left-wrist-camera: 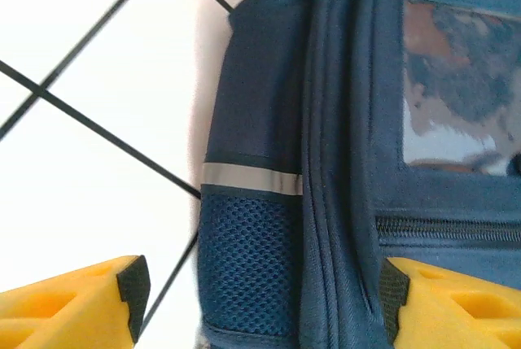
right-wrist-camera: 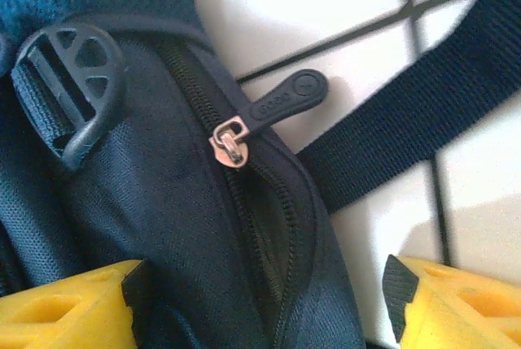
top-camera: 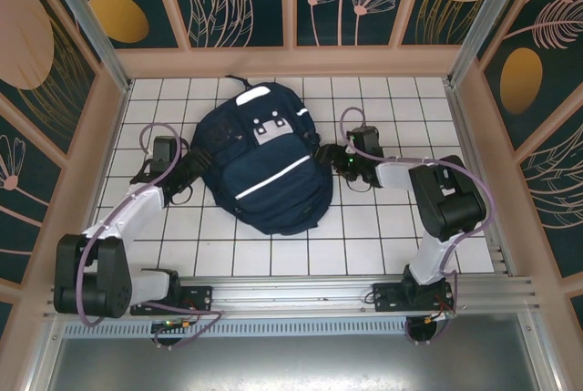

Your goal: Pack the student bag

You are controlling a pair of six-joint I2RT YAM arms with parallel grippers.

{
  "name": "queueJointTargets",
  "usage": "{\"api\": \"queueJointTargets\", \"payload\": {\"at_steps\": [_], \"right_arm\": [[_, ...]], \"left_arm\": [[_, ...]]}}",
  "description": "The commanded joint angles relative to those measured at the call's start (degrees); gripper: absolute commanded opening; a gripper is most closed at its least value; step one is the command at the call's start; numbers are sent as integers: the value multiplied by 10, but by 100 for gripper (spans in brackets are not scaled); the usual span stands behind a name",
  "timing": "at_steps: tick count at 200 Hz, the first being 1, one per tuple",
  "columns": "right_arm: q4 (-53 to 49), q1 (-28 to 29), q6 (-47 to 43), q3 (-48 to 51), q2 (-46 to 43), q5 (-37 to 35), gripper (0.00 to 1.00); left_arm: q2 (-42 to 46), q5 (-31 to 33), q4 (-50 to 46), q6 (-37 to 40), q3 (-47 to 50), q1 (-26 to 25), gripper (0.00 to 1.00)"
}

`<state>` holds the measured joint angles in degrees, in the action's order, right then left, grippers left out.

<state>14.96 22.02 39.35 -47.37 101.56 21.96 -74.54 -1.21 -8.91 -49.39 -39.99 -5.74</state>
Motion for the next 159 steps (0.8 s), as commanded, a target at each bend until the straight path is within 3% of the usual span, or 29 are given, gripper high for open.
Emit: {"api": "queueJointTargets", "payload": {"at_steps": [1,64,101,113,137,159], "right_arm": [[-14,38,-7,30,-14,18,75],[58,99,-3,85,-38,16,73],[36,114,-8,76,-35,-20,75],[13,114,-14,76,-51,-63,78],[-36,106,-20,79,-92,-133,80],[-56,106,-18,98,-135,-157,79]], "left_arm": [[-65,16,41,-39,-19,3,75],[-241,-91,85,7,-117,-9,71],[-351,-156,76,42,-227,-63,70],[-376,-167,68,49,-261,-84,70],[-399,-168,60,47,-308,-93,71],[-374,-121,14,87,-333,-91,73]]}}
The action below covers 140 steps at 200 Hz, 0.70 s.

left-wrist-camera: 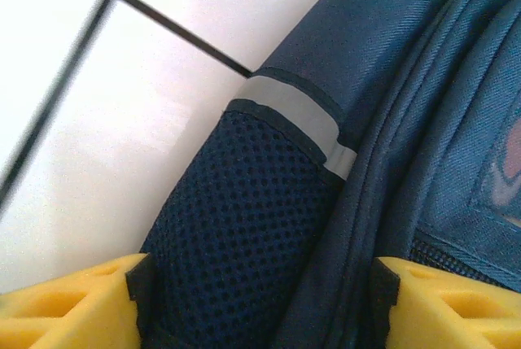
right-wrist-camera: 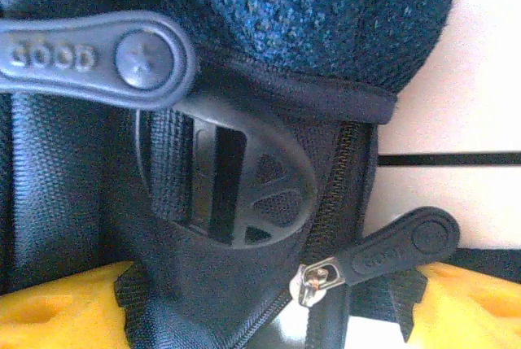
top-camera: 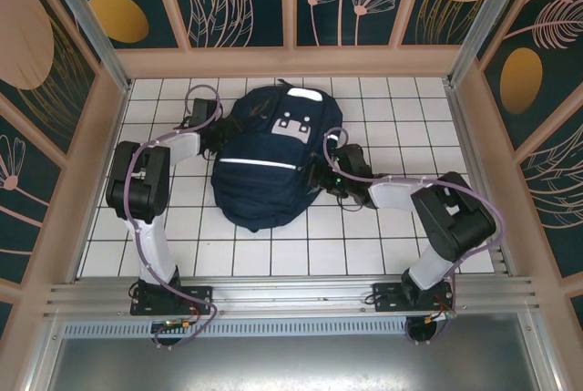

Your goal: Pack the student bag

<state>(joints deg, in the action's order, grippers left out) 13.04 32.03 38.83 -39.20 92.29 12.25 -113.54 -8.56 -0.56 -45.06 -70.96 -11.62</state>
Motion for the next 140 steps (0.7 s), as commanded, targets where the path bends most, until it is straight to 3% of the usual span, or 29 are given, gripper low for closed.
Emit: {"api": "queueJointTargets", "payload": {"at_steps": [1,44,82,110,140], "right_arm": [[-38,6,-13,17,-44,-60,79],[-63,-4,-31,68,-136,-101,78],[-19,-38,-80,121,-277,-109,75],[-8,-87,-72,148,-350,-116,72],[-2,-157,-43,150,-339,-4,68]], "left_arm": [[17,-45,-71,45,-24,-32,74],[125,8,-114,97,-3,-23,77],[239,-40,-127,145,55,-25,78],[284,-58,-163,190,80,-58,74],[278,-69,-198,229,84,-113,74]]}}
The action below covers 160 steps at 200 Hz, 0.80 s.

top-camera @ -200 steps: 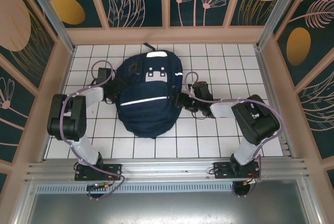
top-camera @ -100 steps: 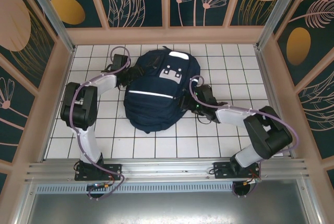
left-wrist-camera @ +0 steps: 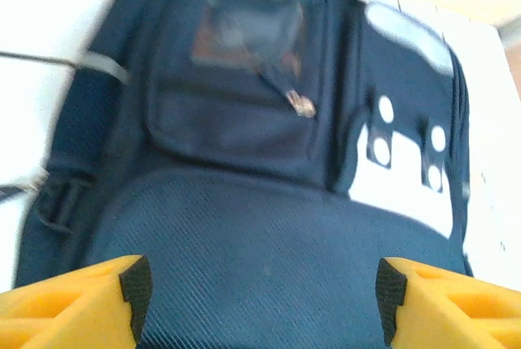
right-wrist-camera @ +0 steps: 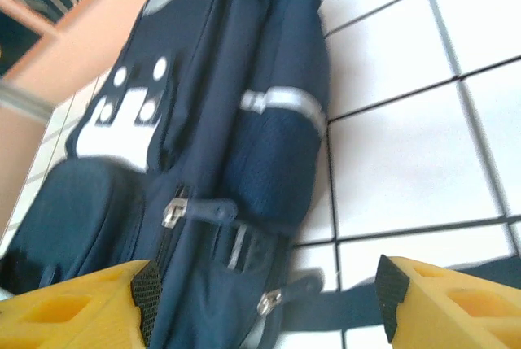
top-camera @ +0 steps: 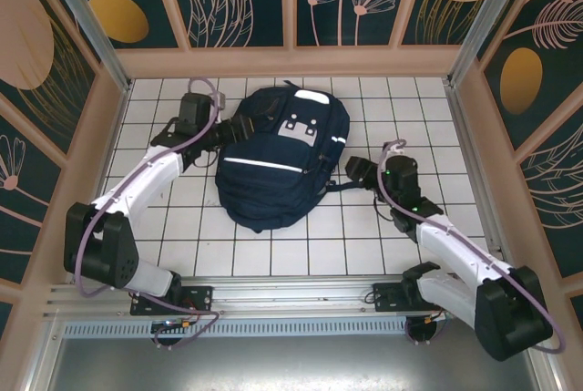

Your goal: Pack the student bag

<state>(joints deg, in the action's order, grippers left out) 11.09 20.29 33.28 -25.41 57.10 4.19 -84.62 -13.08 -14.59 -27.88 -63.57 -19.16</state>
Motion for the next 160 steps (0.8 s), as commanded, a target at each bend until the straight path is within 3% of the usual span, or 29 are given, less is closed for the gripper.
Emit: {"api": "queueJointTargets", "payload": {"at_steps": [1,21,61,90,136,160], "right_arm": [[18,-40,12,12,14,80,68],[34,-48,10,10,46,140,65],[52,-50,30,7,90,185,64],[52,-50,21,12,89,174,64],[-5,-42,7,-11,114,155,64],[-11,-42,13,-6,120,150,64]], "left_arm": [[-12,-24,-58,58,10,-40,74],[-38,-41,-69,79,-6,-72,74],[-83,-41,-113,140,-60,-130,78],[-114,-3,-140,165,-104,-148,78],[-132,5,-155,128,-170,-162,77],[-165,56,-187,135,-186,-192,78]]}}
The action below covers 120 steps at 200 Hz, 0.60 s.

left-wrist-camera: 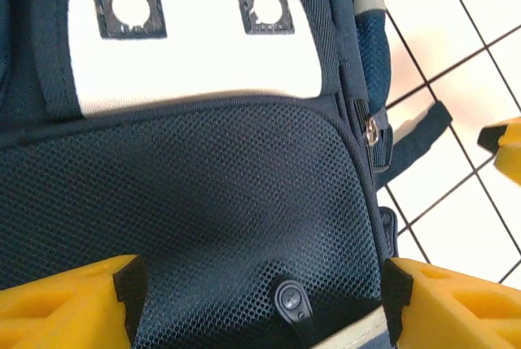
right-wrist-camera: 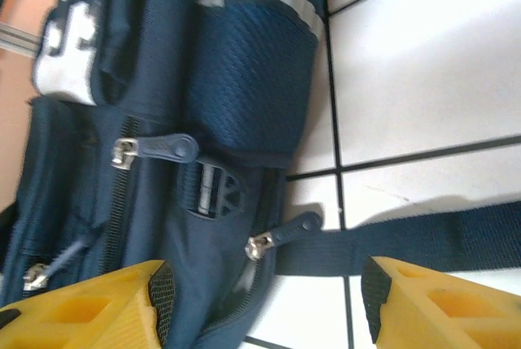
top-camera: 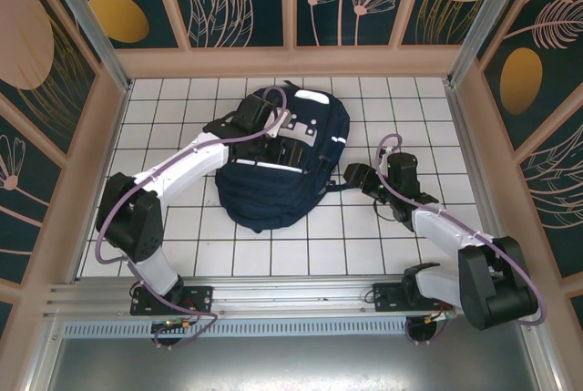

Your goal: Pack the student bag

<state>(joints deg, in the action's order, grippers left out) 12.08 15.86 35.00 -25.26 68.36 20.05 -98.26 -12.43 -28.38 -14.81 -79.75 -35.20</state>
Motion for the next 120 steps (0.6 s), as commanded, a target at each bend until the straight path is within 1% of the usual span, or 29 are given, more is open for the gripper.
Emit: {"api": "queueJointTargets", "payload": {"at_steps": [1,16,53,78,85,92,104,120], "right_arm": [[-19,3,-4,-7,8,-9,64],[-10,4,-2,-3,11,-8,64],[5,7,1,-7,38,5,64],[16,10,8,-2,50,8,63],[20,10,11,1,51,8,64],[22,12,13,4,50,9,63],[24,13,16,9,47,8,63],[26,14,18,16,41,6,63]], "left_arm": [[-30,52,-51,5,-25,-32,78],[-54,93,-74,7,-38,-51,79],[-93,135,-98,22,-74,-84,84],[-124,184,-120,30,-104,-103,86],[-133,206,-125,30,-111,-108,86],[-138,225,-128,29,-117,-111,84],[-143,247,-126,29,-122,-114,77],[-142,258,-121,31,-120,-113,57]]}}
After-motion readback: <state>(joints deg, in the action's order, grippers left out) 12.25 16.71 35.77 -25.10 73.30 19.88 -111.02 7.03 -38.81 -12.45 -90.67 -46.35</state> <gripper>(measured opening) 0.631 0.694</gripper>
